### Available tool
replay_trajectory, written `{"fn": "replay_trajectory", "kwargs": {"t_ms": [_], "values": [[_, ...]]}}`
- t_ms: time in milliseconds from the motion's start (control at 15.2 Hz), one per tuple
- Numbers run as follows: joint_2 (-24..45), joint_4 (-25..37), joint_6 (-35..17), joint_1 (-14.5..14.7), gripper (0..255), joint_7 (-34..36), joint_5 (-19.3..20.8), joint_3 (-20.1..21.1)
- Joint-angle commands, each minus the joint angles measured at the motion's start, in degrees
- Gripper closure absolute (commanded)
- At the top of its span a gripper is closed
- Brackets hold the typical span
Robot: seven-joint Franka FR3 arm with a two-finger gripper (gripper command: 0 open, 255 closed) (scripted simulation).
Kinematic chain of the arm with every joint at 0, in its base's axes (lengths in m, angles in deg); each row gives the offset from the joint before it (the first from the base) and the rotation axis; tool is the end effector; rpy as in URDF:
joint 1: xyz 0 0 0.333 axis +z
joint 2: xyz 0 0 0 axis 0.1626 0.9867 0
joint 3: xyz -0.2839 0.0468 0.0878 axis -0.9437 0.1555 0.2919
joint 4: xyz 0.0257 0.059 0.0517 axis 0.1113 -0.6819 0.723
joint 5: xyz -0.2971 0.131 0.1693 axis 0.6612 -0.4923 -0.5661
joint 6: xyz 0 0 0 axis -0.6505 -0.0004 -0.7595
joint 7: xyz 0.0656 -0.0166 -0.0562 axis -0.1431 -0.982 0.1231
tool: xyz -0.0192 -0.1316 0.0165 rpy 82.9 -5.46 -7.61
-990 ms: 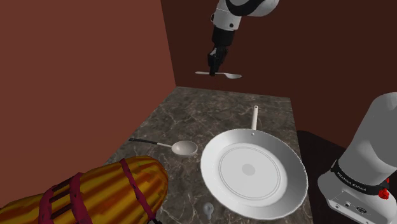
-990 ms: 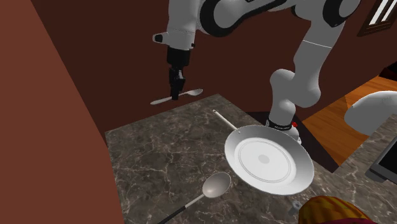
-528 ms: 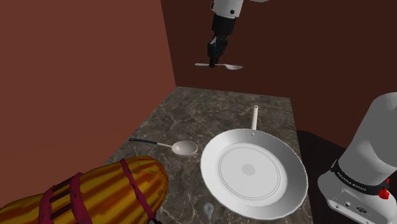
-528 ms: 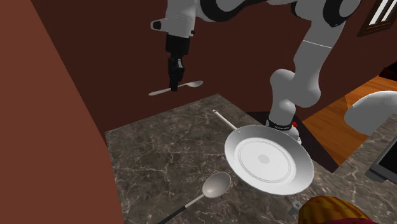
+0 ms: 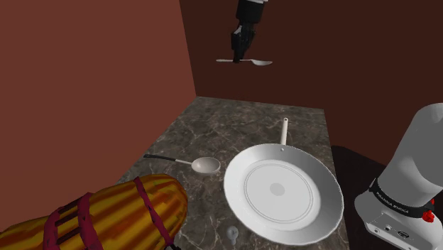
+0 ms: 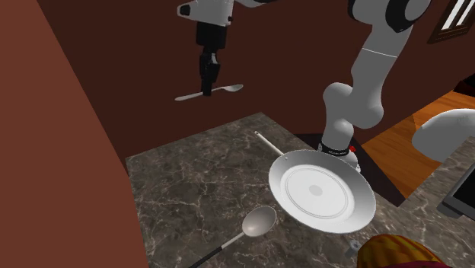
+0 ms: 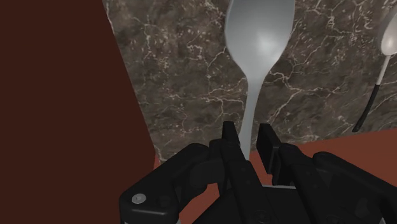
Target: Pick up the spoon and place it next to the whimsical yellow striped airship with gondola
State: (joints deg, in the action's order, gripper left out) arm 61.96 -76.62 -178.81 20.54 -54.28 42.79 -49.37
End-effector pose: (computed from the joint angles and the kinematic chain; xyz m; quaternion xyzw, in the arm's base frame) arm 0.4881 0.1098 0.5796 -0.9798 -0.1540 -0.1014 0.0777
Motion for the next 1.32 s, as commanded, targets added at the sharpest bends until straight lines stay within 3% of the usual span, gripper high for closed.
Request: {"fn": "replay_trajectory", "kwargs": {"t_ms": [0, 1254], "values": [[0.3, 1.9, 1.6, 0.0, 255, 0.3, 0.1, 0.0], [5.4, 22.4, 16.9, -0.1, 255, 2.2, 0.3, -0.3]]}}
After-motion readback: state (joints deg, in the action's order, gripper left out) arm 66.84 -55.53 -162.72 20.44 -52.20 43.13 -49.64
